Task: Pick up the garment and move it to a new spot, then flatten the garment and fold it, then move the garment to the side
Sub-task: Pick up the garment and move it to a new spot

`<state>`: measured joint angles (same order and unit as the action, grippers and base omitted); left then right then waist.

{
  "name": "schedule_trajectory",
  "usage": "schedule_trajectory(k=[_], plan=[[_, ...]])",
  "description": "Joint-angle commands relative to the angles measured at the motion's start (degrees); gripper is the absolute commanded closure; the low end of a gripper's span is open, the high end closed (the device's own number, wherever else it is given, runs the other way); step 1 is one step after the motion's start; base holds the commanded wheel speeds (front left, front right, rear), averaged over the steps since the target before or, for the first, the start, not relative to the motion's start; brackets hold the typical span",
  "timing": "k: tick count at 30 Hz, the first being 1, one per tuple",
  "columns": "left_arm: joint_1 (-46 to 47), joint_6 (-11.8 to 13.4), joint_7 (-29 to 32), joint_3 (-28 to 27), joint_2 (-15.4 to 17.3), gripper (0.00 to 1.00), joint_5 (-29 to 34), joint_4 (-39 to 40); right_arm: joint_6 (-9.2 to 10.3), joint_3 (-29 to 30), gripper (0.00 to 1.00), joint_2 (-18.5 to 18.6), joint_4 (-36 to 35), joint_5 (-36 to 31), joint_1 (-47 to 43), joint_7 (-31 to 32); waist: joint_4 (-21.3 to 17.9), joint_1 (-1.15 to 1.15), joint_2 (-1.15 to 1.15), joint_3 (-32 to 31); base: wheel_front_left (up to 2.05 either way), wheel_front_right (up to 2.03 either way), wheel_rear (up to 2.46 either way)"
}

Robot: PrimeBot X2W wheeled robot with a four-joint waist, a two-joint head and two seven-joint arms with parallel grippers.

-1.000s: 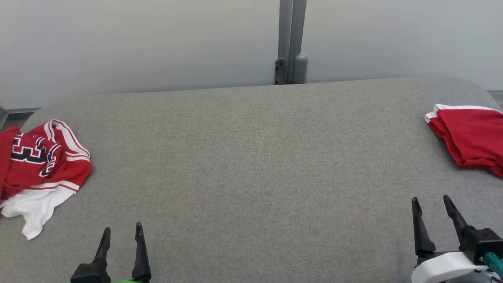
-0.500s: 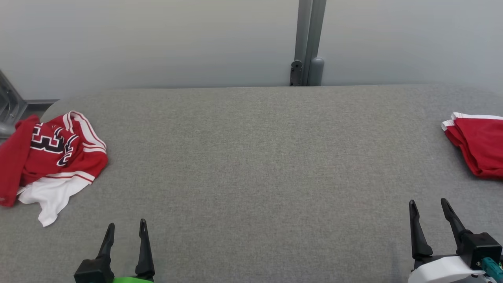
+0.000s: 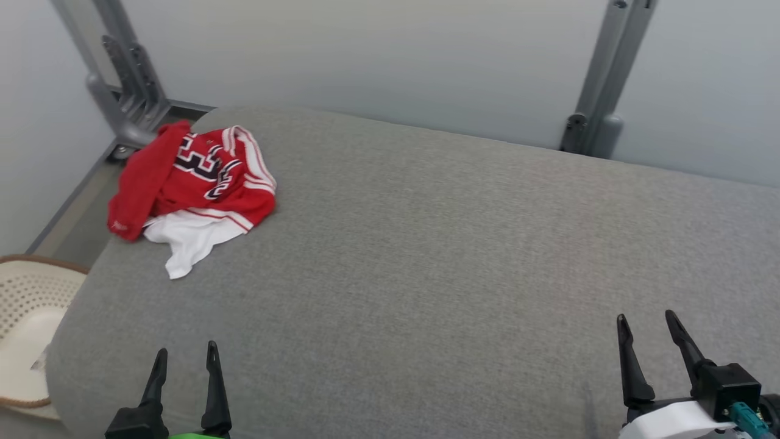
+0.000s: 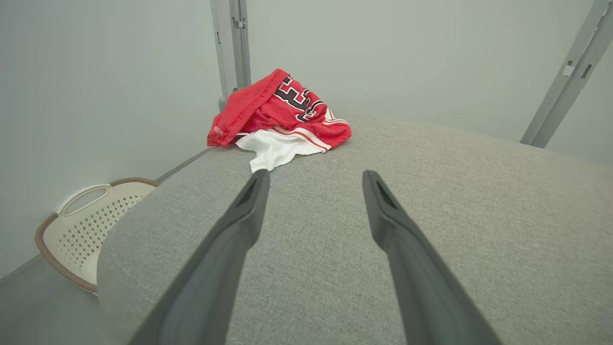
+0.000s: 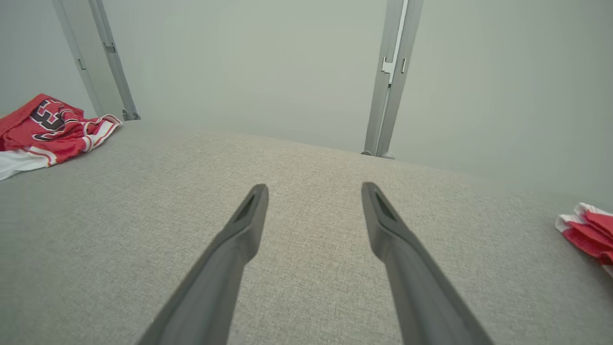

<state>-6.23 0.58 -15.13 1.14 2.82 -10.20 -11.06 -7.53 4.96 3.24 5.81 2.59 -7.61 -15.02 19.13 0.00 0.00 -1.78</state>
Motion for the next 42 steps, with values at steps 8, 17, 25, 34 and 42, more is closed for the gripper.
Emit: schedule_trajectory(k=[8, 17, 25, 34, 42], plan=[[-0.04, -1.20, -0.02, -0.05, 0.14, 0.00, -0.79, 0.72, 0.08, -1.96, 0.00, 0.20, 0.75, 0.26, 1.08, -0.21, 9.41, 0.00, 0.00, 1.18, 0.00, 0.00, 0.00], [12.32, -5.52, -0.02, 2.81, 0.16, 0.00, -6.00, -3.26, 0.07, -1.57, 0.00, 4.72, -1.46, -0.25, 5.43, -0.20, 5.54, 0.00, 0.00, 12.46, 0.00, 0.00, 0.00], [33.01, -7.16, 6.35, 3.58, 1.89, 0.00, -10.03, -10.36, 0.07, 0.27, 0.00, 11.43, -5.79, 0.31, 15.32, -0.20, 0.22, 0.00, 0.00, 30.40, 0.00, 0.00, 0.00], [53.37, -7.88, 18.28, 1.70, 6.37, 0.00, -17.83, -24.44, 0.08, -0.68, 0.00, 15.20, -9.09, 0.67, 23.63, -0.20, -4.88, 0.00, 0.00, 42.33, 0.00, 0.00, 0.00], [62.36, -4.13, 18.45, -3.26, 10.93, 0.00, -20.58, -39.78, 0.07, -0.67, 0.00, 15.60, -13.15, 0.08, 24.33, -0.20, -8.06, 0.00, 0.00, 43.78, 0.00, 0.00, 0.00]])
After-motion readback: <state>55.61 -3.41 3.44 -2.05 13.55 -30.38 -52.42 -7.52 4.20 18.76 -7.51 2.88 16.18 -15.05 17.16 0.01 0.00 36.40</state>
